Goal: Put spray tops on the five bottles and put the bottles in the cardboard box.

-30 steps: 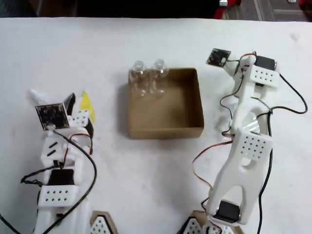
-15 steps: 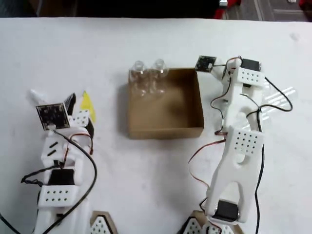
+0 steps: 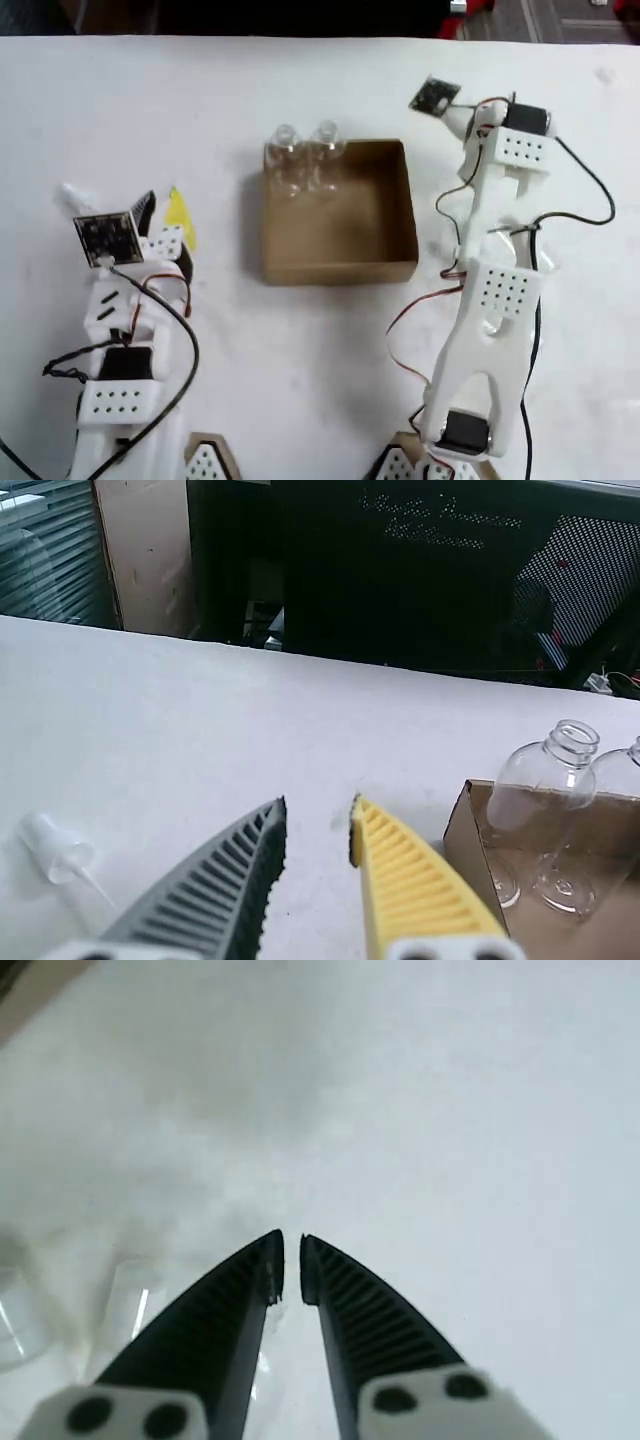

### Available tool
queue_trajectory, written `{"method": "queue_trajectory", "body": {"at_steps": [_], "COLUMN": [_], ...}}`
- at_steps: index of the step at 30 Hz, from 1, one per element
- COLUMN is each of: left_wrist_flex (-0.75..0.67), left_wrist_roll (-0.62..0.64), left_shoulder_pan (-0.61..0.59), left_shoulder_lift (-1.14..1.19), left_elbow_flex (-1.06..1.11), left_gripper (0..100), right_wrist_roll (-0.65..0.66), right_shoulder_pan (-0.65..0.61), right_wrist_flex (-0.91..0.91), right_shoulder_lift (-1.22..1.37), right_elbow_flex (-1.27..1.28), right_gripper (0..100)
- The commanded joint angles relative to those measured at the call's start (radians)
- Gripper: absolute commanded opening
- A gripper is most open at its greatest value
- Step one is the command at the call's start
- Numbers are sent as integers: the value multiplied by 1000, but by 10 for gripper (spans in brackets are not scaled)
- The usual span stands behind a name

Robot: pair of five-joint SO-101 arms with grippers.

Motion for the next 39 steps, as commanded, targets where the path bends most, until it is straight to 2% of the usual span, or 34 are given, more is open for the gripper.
{"method": "queue_trajectory", "body": {"at_steps": [1,4,7,12,14,16,20,27,35,39], "left_wrist_flex": [-28,-23,-20,-26,-25,-20,-17,48,44,44], "left_wrist_roll": [-9,-9,-9,-9,-9,-9,-9,-11,-52,-52], "left_shoulder_pan": [13,13,10,19,47,58,53,48,36,36], "left_shoulder_lift": [-12,-12,-12,-13,-16,-18,-18,-19,-19,-19], "left_elbow_flex": [-11,-11,-9,-11,-15,-15,-9,-11,-11,-12], "left_gripper": [105,105,105,105,105,105,105,105,105,105], "right_wrist_roll": [-34,-34,-52,-305,-338,-344,-347,-582,-592,-600], "right_shoulder_pan": [2,24,116,384,453,506,518,541,527,535], "right_wrist_flex": [50,58,-41,-306,-260,-140,174,124,91,2], "right_shoulder_lift": [-13,-13,-10,101,107,91,68,108,142,237], "right_elbow_flex": [-103,-109,-100,-114,-170,-261,-417,-391,-404,-405], "right_gripper": [16,18,19,19,19,19,19,19,19,19]}}
